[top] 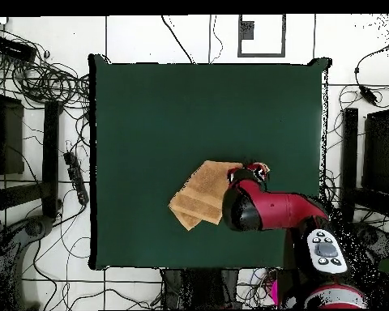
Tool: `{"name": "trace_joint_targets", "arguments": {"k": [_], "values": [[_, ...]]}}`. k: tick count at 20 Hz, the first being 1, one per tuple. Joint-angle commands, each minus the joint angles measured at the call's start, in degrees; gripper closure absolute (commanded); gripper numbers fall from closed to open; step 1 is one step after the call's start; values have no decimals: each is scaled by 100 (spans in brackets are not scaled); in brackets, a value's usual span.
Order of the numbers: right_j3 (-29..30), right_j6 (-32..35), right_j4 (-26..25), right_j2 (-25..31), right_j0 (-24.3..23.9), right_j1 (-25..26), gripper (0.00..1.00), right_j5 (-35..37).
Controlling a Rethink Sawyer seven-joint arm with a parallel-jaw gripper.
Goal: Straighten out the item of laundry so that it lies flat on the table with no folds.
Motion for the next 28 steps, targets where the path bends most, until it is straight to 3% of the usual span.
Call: {"name": "trace_joint_targets", "arguments": {"k": [1, 8, 17, 22, 23, 28], "values": [[-210, 531, 575, 642, 216, -123, 100, 1468], [86, 528, 755, 772, 94, -717, 100, 1918], [-120, 500, 750, 518, 319, -602, 100, 2201], [23, 396, 927, 782, 110, -624, 100, 2457], [68, 402, 980, 831, 67, -622, 0, 2480], [312, 558, 1328, 1163, -249, -602, 0, 2471]]}}
